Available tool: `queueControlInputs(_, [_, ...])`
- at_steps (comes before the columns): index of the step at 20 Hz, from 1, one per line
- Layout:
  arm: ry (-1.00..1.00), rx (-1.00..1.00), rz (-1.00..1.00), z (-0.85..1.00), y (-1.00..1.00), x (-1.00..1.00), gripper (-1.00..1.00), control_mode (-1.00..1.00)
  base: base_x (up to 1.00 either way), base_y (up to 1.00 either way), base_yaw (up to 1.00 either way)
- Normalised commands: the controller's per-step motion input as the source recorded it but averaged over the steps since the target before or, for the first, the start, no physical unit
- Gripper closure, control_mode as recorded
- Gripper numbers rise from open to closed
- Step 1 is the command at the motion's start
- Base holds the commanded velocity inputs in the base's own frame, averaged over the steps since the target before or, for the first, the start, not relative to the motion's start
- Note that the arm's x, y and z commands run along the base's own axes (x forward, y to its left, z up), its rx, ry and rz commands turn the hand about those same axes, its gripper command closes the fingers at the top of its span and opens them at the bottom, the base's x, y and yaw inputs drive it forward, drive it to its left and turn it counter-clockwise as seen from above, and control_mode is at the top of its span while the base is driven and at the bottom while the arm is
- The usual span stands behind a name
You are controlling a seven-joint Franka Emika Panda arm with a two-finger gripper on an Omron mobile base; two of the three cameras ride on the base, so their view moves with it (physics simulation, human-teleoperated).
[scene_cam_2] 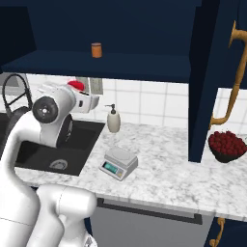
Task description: Pick the jam and place it on the digital scale for weighing, and close the cabinet.
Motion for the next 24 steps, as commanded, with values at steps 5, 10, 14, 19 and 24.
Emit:
queueControlInputs(5, [0.13,-0.16,0.01,-0.59,-0.26,-0.49,1.0,-1.0,0.0,0.0,0.0])
queueControlInputs(10, [0.1,-0.14,0.12,-0.59,-0.45,-0.1,1.0,-1.0,0.0,0.0,0.0])
queueControlInputs(14, [0.07,-0.05,0.18,-0.54,-0.43,0.0,1.0,-1.0,0.0,0.0,0.0])
queueControlInputs(19, [0.16,-0.02,0.28,-0.66,-0.33,0.0,1.0,-1.0,0.0,0.0,0.0])
queueControlInputs(24, [0.07,0.0,0.22,-0.7,-0.17,0.03,1.0,-1.0,0.0,0.0,0.0])
